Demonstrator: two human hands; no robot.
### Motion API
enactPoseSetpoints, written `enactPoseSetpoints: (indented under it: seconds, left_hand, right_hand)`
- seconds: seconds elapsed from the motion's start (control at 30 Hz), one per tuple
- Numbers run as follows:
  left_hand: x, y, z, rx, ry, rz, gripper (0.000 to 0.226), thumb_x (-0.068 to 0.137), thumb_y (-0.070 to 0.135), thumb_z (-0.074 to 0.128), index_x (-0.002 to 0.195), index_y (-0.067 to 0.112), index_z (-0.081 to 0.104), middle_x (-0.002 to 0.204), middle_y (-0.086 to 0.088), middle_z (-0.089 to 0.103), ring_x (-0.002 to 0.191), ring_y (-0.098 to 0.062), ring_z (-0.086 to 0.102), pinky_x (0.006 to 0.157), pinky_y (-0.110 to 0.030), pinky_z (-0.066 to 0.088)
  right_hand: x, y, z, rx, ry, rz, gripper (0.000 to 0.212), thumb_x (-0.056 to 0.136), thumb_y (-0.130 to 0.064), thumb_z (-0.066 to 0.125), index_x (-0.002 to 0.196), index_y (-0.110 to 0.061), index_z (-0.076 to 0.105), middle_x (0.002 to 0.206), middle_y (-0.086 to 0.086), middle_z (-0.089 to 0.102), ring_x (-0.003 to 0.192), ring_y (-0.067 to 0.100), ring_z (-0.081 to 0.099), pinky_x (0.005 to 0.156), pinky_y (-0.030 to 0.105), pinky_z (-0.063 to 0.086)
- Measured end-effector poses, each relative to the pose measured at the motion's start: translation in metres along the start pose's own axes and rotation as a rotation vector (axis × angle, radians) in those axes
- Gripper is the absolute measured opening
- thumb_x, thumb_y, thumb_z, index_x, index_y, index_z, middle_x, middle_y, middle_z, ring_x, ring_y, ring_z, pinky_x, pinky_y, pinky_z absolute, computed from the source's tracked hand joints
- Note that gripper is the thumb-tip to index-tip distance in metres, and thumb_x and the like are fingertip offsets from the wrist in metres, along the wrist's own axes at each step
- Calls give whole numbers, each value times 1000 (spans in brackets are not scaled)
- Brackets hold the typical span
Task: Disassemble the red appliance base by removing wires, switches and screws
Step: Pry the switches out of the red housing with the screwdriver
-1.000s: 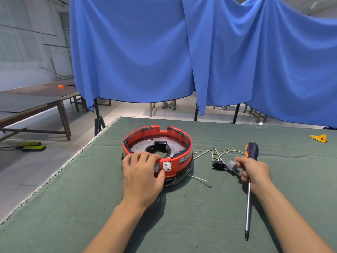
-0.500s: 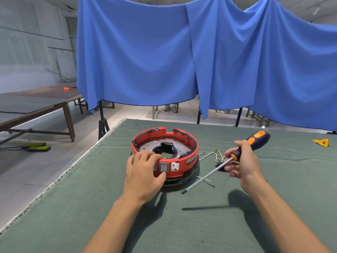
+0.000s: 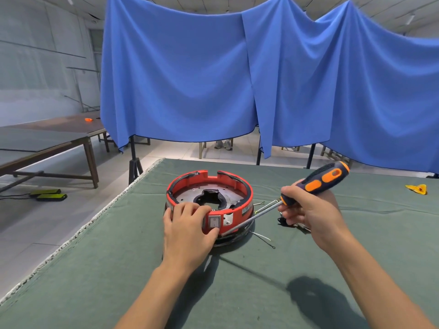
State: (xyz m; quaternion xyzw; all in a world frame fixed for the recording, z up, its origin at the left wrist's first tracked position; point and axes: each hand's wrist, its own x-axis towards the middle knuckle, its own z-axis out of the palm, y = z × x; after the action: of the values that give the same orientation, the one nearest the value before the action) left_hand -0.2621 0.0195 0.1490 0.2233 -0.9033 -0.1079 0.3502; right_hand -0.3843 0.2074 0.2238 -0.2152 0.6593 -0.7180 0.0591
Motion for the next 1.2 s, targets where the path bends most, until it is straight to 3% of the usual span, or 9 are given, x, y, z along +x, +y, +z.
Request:
enactPoseSetpoints:
  seconds: [0.2,0.27,0.37,0.5,0.77,1.2]
  left_hand:
    - [0,-2,0,-90,21,38,40,74,38,68,111,23,65,108,5,58,110,-18,47,108,-40,27]
    - [-1,-1,0,-99,26,43,41,73,42,64,109,22,66,105,5,58,108,-17,48,109,-42,27]
    - [-3,1,4,-104,36,40,42,71,42,60,108,22,66,106,7,57,110,-17,49,112,-46,23]
    - [-2,3,7,-82,47,59,40,72,42,61,107,22,66,106,8,59,114,-17,51,114,-47,22]
    - [-6,9,7,-68,57,21,37,76,44,61,106,24,68,105,6,60,109,-18,53,111,-49,24]
    - [-4,9,9,-60,72,11,35,77,43,60,104,23,69,101,3,60,104,-21,54,108,-48,26]
  right_hand:
    - [-7,-38,25,-61,33,-298,23,68,-20,58,46,-15,55,42,1,48,37,19,46,35,20,32]
    - [-7,-40,34,-81,88,-400,27,71,-22,58,50,-7,49,44,6,47,38,20,45,38,19,33]
    - [-7,-37,42,-198,206,-497,38,71,-31,58,54,2,48,49,18,51,47,33,50,46,30,40]
    - [-6,-37,47,-196,310,-511,39,68,-34,57,55,2,53,51,15,55,49,28,52,52,32,45]
    - [-3,-37,46,-233,306,-527,39,67,-33,55,57,5,56,52,16,55,49,29,50,48,26,42]
    - [-3,-39,49,-285,306,-586,35,68,-29,55,56,4,53,54,16,54,49,27,48,50,30,42]
